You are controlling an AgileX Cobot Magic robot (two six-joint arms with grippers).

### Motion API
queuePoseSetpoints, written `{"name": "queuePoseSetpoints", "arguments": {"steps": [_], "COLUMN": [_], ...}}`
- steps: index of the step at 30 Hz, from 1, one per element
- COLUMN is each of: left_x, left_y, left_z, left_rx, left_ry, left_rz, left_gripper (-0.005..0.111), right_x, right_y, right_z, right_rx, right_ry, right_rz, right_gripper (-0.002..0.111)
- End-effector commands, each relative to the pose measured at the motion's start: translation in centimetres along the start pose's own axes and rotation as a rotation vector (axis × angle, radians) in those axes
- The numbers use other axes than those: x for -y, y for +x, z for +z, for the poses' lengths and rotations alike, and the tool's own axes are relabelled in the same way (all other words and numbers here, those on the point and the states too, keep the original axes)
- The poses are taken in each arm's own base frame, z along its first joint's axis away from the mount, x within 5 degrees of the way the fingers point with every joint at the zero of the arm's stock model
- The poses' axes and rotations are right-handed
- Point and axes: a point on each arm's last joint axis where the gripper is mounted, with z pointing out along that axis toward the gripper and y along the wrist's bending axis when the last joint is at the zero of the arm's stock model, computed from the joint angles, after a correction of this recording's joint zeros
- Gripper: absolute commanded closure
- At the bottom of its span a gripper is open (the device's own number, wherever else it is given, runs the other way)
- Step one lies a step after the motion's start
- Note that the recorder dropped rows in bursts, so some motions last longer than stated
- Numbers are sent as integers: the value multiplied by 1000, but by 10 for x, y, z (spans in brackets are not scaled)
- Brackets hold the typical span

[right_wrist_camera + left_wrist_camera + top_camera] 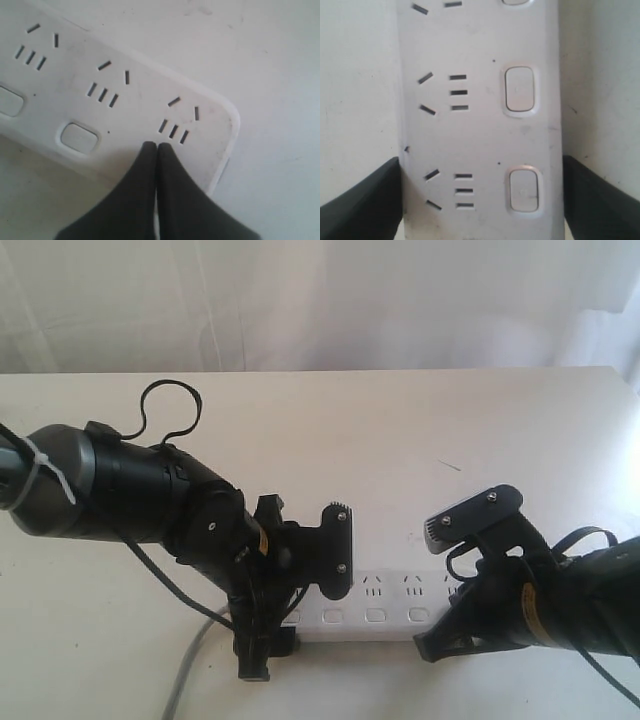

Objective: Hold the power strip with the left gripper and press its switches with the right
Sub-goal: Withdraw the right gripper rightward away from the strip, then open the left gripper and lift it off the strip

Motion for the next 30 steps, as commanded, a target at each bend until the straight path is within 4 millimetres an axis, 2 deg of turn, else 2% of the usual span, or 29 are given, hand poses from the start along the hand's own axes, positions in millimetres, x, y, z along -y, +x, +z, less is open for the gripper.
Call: {"name": "queuePoseSetpoints", "arguments": {"steps": [1, 4, 6, 8, 12, 15, 16, 19, 30], "left_x": [23, 23, 23, 23, 23, 23, 23, 23, 24], "left_y": [18, 18, 18, 18, 18, 18, 18, 18, 19], "left_z": [19, 19, 19, 19, 19, 19, 19, 19, 19], "left_rx": [-138, -138, -138, -138, -138, -138, -138, -138, -146], "left_ry": [159, 159, 159, 159, 159, 159, 159, 159, 169], "left_rz": [46, 46, 46, 46, 46, 46, 46, 46, 46], "left_gripper": [107, 107, 107, 107, 107, 107, 107, 107, 107], "right_x": [-1, -2, -3, -2, 6, 17, 20, 22, 30], "right_y": [12, 12, 6, -9, -54, -70, -70, -69, -48], "right_z": [9, 9, 5, -9, -69, -117, -132, -156, -232], "right_rx": [-66, -67, -36, 53, 367, 567, 625, 712, 965], "right_ry": [-7, -13, -22, -28, 25, 124, 154, 178, 341], "right_rz": [-5, -5, -3, 2, 4, 1, -1, -25, -209], "right_gripper": [108, 108, 108, 108, 108, 108, 108, 108, 108]}}
